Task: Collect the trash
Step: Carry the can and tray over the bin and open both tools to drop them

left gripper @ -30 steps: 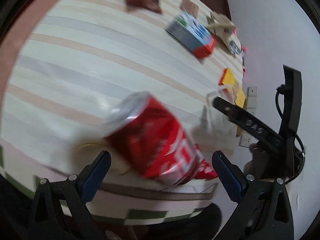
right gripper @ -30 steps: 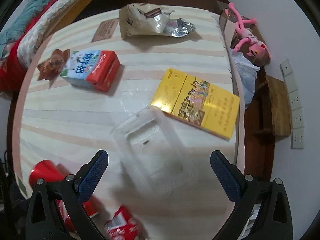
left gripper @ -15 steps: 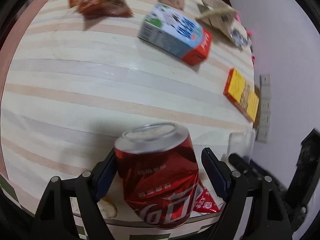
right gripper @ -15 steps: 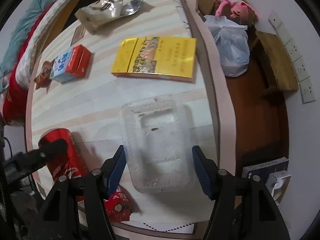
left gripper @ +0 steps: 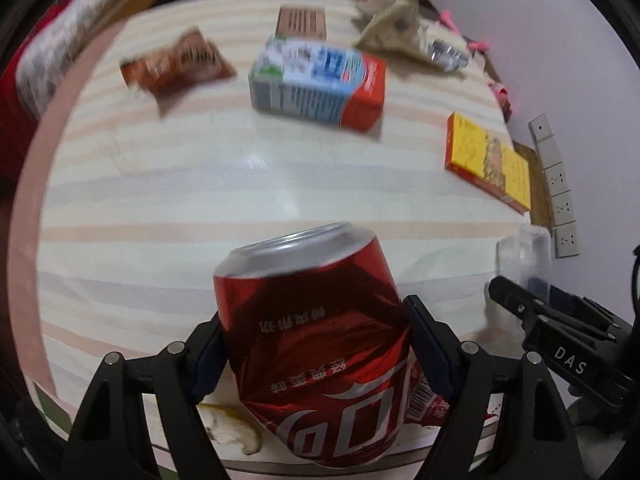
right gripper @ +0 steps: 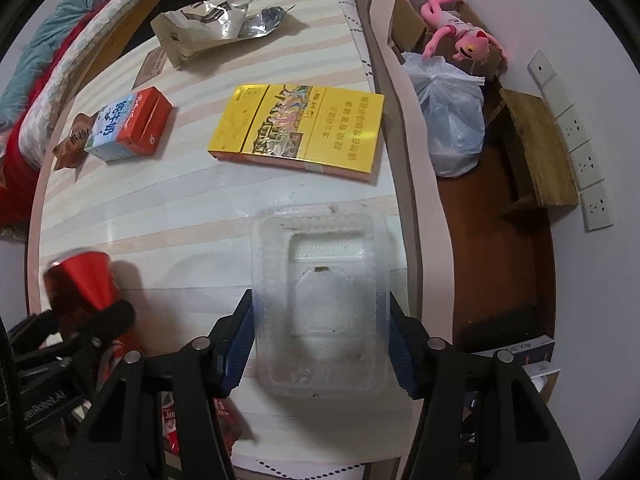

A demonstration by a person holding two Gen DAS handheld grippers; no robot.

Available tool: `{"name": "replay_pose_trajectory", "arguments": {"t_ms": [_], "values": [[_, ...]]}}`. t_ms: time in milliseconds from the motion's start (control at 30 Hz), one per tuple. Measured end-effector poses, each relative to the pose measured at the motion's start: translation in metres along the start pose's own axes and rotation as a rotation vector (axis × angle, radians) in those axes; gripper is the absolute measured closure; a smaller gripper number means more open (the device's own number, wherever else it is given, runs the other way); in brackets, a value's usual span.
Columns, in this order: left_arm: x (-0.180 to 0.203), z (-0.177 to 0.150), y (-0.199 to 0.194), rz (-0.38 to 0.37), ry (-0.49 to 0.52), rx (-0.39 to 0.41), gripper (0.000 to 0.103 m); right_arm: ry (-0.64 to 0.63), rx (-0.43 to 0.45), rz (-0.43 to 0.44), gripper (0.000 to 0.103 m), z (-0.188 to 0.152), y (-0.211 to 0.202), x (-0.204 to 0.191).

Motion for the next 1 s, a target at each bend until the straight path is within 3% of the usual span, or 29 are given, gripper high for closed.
{"name": "replay_pose_trajectory", "arguments": {"t_ms": [167, 333, 533, 767, 1000], "values": [[0.013, 0.015, -0.044, 0.045, 0.093, 0.157, 0.024, 0.033, 0.06, 0.035, 0.042, -0.003, -0.026, -0.002], [-0.029, 0.014, -0.116, 0.056, 0.128, 0.271, 0.024, 0.019, 0.138, 0.097, 0.042, -0.004, -0.071, -0.026], [-0.08, 0.011, -0.206, 0.045, 0.117, 0.402, 0.024, -0.047, 0.235, 0.184, 0.042, -0.003, -0.136, -0.086], [-0.161, 0.006, -0.29, 0.097, 0.053, 0.52, 0.024, -0.186, 0.309, 0.299, 0.042, -0.017, -0.201, -0.207], [-0.291, -0.018, -0.358, 0.208, -0.083, 0.587, 0.024, -0.362, 0.295, 0.424, 0.042, -0.057, -0.227, -0.362]]}}
Point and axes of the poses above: each gripper's, at about its wrist camera, not at the fingertips, and y roughly the way its jaws point, x to its right, z to its top, the point moved 10 cm from there along y, roughly the way its jaws point, and after that the axes turned 7 degrees about -z, right-handed, at the moved point
